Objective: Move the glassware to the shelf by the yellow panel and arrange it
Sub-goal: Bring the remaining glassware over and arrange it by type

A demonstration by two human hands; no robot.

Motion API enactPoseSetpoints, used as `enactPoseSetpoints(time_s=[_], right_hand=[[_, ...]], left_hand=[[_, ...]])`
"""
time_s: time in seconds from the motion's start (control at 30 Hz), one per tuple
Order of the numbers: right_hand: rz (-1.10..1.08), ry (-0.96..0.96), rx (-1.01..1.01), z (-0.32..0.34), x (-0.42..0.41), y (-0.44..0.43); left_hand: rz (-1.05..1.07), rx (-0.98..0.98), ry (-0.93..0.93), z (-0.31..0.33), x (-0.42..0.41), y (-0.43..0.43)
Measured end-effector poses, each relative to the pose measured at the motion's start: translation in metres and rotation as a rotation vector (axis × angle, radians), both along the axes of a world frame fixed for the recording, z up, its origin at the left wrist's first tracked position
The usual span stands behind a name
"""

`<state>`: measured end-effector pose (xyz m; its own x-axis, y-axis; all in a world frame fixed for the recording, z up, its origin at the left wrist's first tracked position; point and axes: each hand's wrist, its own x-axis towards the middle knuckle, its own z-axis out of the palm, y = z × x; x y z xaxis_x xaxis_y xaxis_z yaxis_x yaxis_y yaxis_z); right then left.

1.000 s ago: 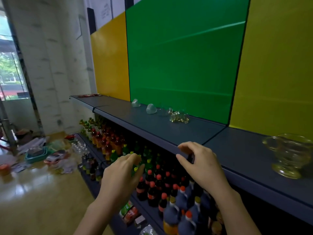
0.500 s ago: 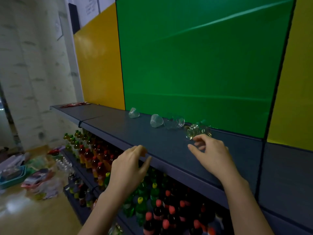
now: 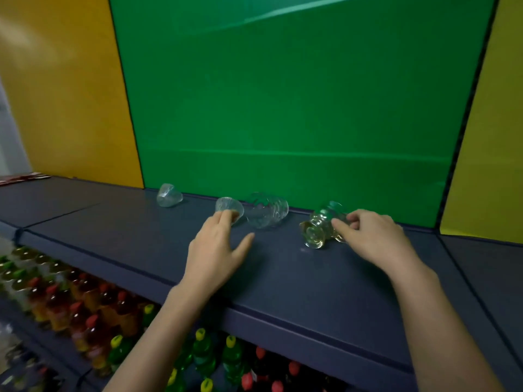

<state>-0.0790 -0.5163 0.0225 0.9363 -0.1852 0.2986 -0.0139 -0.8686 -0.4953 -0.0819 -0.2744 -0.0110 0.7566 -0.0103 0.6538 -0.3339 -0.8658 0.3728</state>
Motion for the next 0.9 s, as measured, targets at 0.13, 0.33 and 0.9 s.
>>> enactPoseSetpoints(time_s=[0.13, 0.33, 0.9], right_hand=[[-0.124, 0.087, -0.075, 0.006, 0.026, 0.016], [-0.341, 0.197, -0.139, 0.013, 0.052, 0.045], [-0.508, 0.321, 0.092, 0.001, 0.081, 0.062]], left_hand=[[-0.097, 0.031, -0.003, 0.007, 0.048, 0.009], [-0.21, 0.214, -0.008, 0.015, 0.108, 0.01], [-0.358, 0.277, 0.076, 0.007, 0.158, -0.006]])
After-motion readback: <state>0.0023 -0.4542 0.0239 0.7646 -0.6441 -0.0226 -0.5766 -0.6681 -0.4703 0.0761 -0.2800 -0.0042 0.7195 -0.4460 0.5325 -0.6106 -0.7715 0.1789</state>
